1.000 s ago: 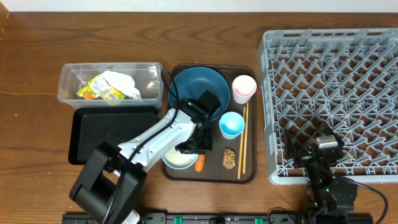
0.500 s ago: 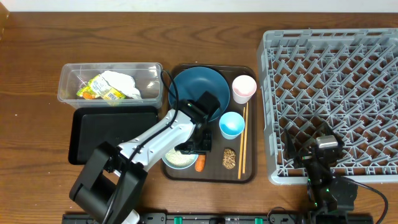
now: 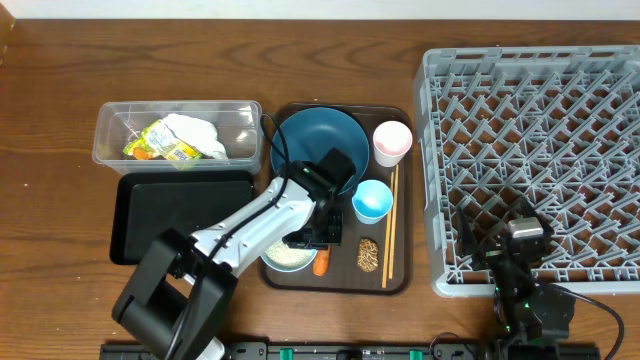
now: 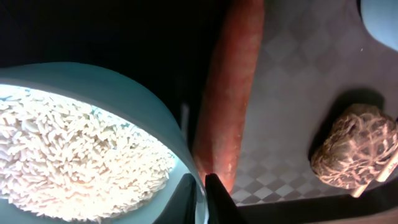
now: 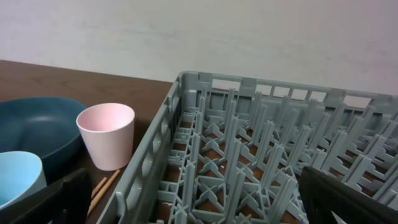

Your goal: Sort waste into correct bins and load items into the dishwasher rack

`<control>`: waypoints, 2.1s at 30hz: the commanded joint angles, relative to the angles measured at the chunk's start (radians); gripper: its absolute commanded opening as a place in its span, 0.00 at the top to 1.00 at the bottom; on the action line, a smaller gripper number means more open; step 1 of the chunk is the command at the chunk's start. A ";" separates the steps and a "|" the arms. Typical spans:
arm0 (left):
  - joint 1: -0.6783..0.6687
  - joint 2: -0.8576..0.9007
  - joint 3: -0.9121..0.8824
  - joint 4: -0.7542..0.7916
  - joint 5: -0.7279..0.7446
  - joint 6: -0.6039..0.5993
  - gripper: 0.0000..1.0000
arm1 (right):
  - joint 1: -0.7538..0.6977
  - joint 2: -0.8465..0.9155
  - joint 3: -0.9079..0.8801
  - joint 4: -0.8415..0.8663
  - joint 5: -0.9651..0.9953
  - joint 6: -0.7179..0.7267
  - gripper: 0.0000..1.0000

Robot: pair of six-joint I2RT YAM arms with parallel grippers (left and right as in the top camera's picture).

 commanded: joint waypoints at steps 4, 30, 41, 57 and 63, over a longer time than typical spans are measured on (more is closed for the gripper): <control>0.005 0.009 0.012 -0.034 -0.020 -0.006 0.94 | 0.005 -0.003 -0.001 -0.004 -0.004 -0.013 0.01; 0.005 -0.164 0.028 -0.101 -0.055 -0.006 0.94 | 0.005 -0.003 -0.001 -0.004 -0.004 -0.013 0.01; 0.004 -0.195 0.028 -0.097 -0.076 -0.005 0.94 | 0.005 -0.003 -0.001 -0.004 -0.004 -0.013 0.01; 0.002 -0.093 0.011 -0.035 -0.100 -0.005 0.55 | 0.005 -0.003 -0.001 -0.004 -0.004 -0.013 0.01; 0.002 -0.024 0.012 -0.013 -0.098 -0.005 0.55 | 0.005 -0.003 -0.001 -0.004 -0.004 -0.013 0.01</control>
